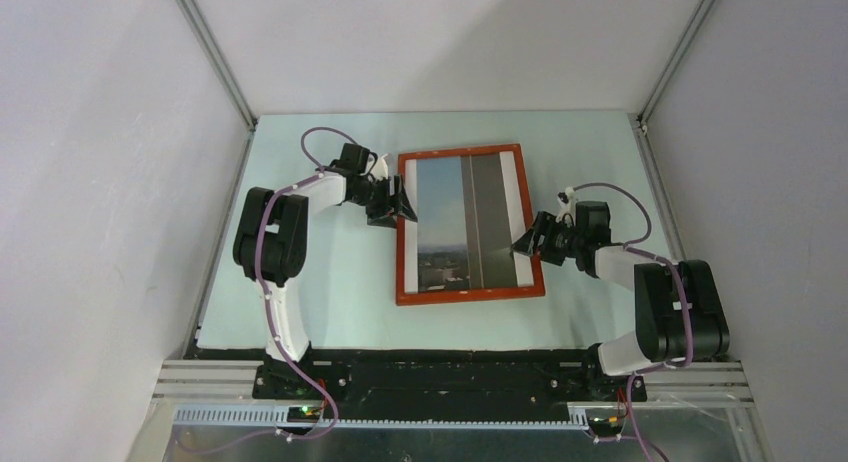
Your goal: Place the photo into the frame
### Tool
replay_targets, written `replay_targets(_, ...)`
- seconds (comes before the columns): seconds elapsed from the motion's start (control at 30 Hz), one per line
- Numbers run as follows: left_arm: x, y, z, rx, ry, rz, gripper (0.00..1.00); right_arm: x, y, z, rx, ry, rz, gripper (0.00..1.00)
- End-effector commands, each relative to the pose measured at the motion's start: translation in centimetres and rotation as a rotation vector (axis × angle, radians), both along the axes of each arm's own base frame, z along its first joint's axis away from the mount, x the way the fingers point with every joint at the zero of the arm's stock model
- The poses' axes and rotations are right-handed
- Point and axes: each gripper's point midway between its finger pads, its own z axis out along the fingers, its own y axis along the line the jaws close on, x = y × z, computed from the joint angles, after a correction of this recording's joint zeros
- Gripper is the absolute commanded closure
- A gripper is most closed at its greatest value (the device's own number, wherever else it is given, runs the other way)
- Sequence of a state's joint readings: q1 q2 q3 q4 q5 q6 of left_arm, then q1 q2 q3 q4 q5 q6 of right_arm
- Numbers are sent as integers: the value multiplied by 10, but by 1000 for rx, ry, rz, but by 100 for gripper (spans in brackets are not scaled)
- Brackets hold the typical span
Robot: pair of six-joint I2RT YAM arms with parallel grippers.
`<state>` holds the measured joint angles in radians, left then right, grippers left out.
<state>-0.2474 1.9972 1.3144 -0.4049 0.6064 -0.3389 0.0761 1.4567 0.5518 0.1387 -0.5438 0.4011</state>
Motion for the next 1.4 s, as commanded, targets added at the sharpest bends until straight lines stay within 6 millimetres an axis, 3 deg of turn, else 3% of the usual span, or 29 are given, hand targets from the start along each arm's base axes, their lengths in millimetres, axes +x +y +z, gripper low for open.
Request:
replay_targets(0.0,2,-5,20,-29,-67,-31,28,17,13,23,41,-113,75,32)
replay_targets(0.4,4,1,18,7,-86,-22,27,14,11,8,6,-38,97,27)
replay_targets(1.37,7,9,28,53,-135,-6,24,15,-5,18,-71,-44,26,20)
